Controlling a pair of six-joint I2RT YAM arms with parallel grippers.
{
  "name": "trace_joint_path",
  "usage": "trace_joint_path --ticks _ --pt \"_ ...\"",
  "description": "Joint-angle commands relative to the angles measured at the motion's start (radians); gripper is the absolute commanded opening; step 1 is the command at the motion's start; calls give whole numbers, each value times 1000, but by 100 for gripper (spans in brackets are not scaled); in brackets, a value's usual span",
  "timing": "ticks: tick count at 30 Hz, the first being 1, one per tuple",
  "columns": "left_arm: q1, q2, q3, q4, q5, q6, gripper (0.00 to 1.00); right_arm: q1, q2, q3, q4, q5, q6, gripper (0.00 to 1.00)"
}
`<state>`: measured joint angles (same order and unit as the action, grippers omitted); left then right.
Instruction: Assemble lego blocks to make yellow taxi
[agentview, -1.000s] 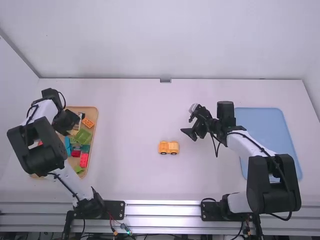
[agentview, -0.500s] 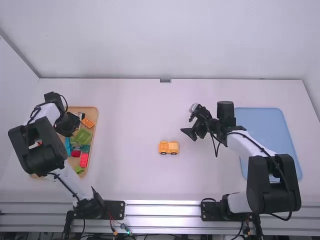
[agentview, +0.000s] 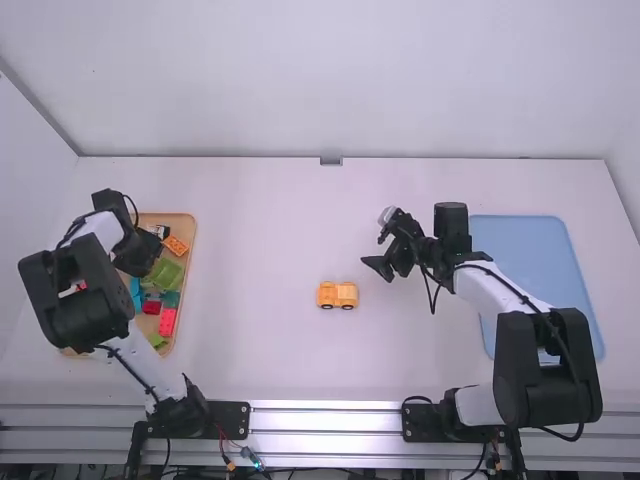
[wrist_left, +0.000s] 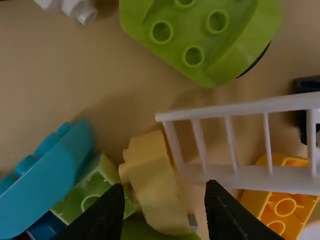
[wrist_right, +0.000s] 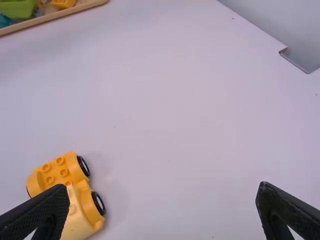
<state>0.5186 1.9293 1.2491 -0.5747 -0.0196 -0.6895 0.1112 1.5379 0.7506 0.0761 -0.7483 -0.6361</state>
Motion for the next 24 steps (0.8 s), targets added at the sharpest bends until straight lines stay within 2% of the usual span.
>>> trace_joint_path --ticks 1,11,24 --pt "-3 -2 -27 9 13 -29 44 0 -6 4 0 -6 3 99" --pt "-9 -2 -78 80 38 -29 44 0 -6 4 16 -7 4 99" --pt "-22 -2 -97 85 35 -55 47 0 -6 4 14 -7 12 98"
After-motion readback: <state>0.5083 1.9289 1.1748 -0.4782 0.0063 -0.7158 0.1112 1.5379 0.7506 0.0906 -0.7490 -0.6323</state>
